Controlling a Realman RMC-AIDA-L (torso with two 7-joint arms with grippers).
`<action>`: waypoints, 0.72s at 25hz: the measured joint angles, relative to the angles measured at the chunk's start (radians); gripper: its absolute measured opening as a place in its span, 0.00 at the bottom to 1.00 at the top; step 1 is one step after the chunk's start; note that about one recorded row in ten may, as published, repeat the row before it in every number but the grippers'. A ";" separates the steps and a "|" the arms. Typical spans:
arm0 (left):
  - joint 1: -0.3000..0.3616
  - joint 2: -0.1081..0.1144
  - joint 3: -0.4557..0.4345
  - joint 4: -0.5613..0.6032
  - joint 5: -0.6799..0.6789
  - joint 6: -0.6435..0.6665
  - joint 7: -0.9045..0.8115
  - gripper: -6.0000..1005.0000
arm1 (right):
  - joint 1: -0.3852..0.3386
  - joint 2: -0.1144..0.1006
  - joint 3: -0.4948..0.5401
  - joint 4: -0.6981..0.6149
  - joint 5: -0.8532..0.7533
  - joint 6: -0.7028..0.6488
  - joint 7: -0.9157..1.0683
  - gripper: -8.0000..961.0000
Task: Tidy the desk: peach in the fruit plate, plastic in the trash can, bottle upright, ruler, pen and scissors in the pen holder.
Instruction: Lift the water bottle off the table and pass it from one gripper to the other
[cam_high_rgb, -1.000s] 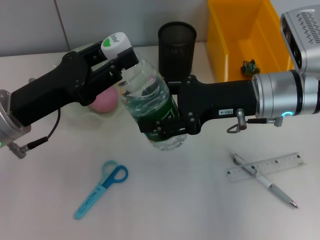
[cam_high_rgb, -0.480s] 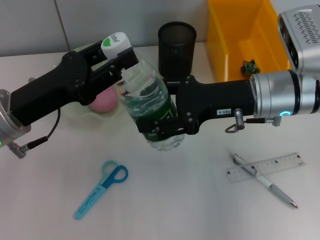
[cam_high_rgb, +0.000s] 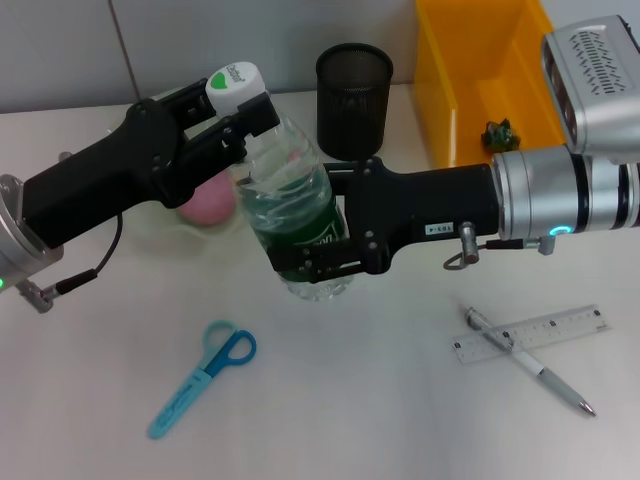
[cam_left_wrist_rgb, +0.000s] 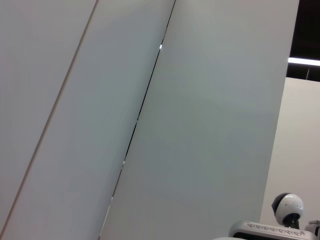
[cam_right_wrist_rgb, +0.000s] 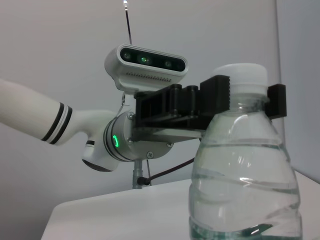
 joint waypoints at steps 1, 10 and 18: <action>0.000 0.000 0.000 0.000 -0.001 0.001 0.000 0.44 | 0.000 0.000 0.000 0.001 0.000 0.002 0.000 0.79; -0.002 0.000 0.000 0.002 -0.003 0.004 0.000 0.44 | 0.000 0.000 0.000 0.004 -0.002 0.015 0.000 0.79; -0.003 0.001 0.000 0.002 -0.012 0.007 0.000 0.44 | 0.000 0.000 -0.019 0.006 -0.002 0.029 0.000 0.79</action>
